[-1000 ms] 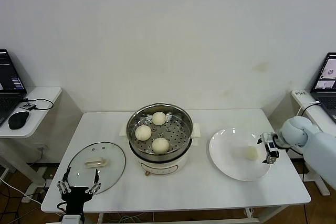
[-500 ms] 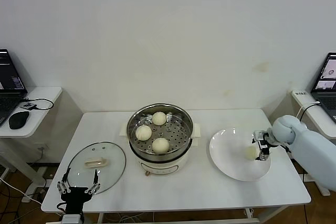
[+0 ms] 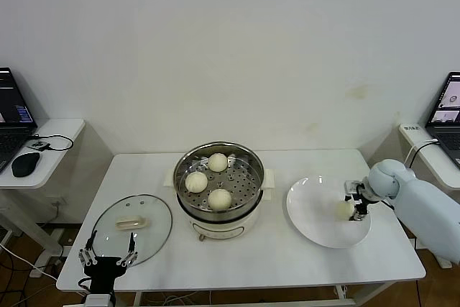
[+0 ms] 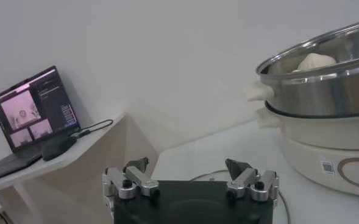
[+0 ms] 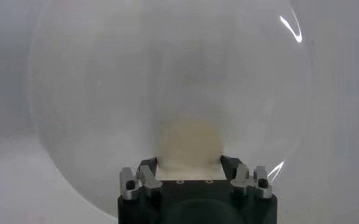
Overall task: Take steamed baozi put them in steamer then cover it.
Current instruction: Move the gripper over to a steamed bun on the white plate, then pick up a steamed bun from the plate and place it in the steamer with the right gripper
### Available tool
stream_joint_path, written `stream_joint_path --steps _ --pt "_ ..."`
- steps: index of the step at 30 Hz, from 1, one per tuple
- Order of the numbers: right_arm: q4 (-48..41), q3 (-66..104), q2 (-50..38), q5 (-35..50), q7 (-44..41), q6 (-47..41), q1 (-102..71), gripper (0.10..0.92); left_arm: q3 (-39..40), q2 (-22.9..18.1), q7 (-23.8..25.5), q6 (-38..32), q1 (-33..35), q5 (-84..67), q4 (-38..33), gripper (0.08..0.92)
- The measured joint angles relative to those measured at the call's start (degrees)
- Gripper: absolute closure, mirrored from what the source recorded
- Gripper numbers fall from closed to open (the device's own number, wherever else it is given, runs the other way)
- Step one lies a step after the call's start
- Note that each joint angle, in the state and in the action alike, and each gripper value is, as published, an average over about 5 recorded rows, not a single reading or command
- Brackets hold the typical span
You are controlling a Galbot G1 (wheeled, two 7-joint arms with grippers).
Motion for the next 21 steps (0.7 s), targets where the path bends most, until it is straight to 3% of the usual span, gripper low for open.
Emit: stream_joint_path --steps 11,21 --pt "3.4 -2.0 -2.8 2.9 -1.2 -1.1 2.8 0.454 0.0 0.0 -0.1 0.0 0.0 0.0 -0.9 0.177" --pt "10.6 -9.8 -6.3 11.7 -1.3 -4.4 14.2 0.456 0.3 0.1 -0.1 0.0 -0.1 0.0 -1.6 0.177"
